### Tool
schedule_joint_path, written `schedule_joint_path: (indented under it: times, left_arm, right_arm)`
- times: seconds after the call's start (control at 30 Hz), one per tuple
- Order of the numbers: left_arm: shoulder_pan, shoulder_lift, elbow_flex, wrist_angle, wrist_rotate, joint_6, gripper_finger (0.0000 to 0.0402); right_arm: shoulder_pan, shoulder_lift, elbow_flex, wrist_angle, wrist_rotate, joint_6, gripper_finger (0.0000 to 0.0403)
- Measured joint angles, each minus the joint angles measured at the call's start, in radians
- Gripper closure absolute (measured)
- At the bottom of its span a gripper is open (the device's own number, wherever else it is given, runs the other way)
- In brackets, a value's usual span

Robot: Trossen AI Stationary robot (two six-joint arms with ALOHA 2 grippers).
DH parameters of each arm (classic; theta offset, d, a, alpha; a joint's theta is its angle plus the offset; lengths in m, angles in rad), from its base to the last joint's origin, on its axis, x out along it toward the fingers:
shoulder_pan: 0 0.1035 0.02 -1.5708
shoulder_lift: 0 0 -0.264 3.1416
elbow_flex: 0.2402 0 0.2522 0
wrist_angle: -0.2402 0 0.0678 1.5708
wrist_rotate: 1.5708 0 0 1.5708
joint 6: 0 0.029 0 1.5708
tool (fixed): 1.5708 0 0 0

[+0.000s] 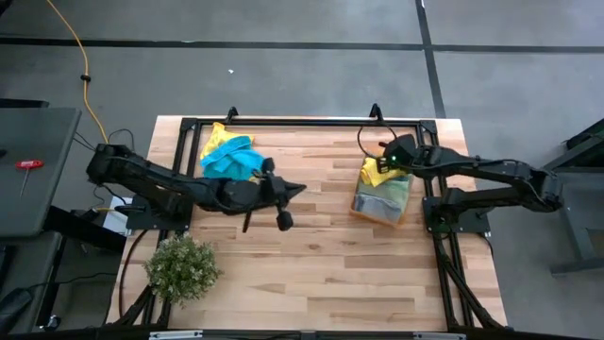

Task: Fold microfiber towels
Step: Put the right folded yellow microfiber cloth into the orange bin, then fold the blue microfiber cloth

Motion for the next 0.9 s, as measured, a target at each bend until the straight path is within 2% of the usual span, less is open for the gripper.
schedule_joint_path:
  times: [0.1, 0.2, 0.3, 0.4, 0.47, 0.57, 0.67, 0.77, 0.9]
  left_arm:
    - [-0.034, -0.080, 0.001, -0.053, -0.078, 0.046, 0.0401]
    - [-0.073, -0.177, -0.001, -0.155, -0.104, 0.061, 0.0401]
    - [-0.113, -0.279, -0.039, -0.185, -0.104, 0.064, 0.0401]
    - [-0.149, -0.382, -0.157, -0.086, -0.104, 0.081, 0.0402]
    - [-0.164, -0.462, -0.273, 0.025, -0.103, 0.087, 0.0401]
    - [-0.167, -0.569, -0.442, 0.193, -0.088, 0.085, 0.0401]
    - [-0.140, -0.661, -0.548, 0.252, -0.087, 0.069, 0.0401]
    - [-0.118, -0.743, -0.596, 0.215, -0.085, 0.035, 0.0402]
    - [-0.097, -0.782, -0.616, 0.135, -0.084, -0.007, 0.0401]
  right_arm:
    - [0.034, -0.036, 0.063, -0.041, 0.061, -0.039, 0.0274]
    - [0.107, -0.084, 0.068, 0.039, 0.110, -0.111, 0.0274]
    - [0.209, -0.132, -0.001, 0.239, 0.122, -0.198, 0.0274]
    - [0.314, -0.160, -0.123, 0.528, 0.113, -0.285, 0.0274]
    - [0.375, -0.163, -0.217, 0.772, 0.078, -0.332, 0.0274]
    - [0.442, -0.143, -0.338, 1.119, -0.031, -0.405, 0.0274]
    - [0.482, -0.122, -0.413, 1.376, -0.135, -0.462, 0.0274]
    - [0.513, -0.116, -0.444, 1.491, -0.201, -0.498, 0.0274]
    - [0.533, -0.115, -0.441, 1.526, -0.208, -0.553, 0.0274]
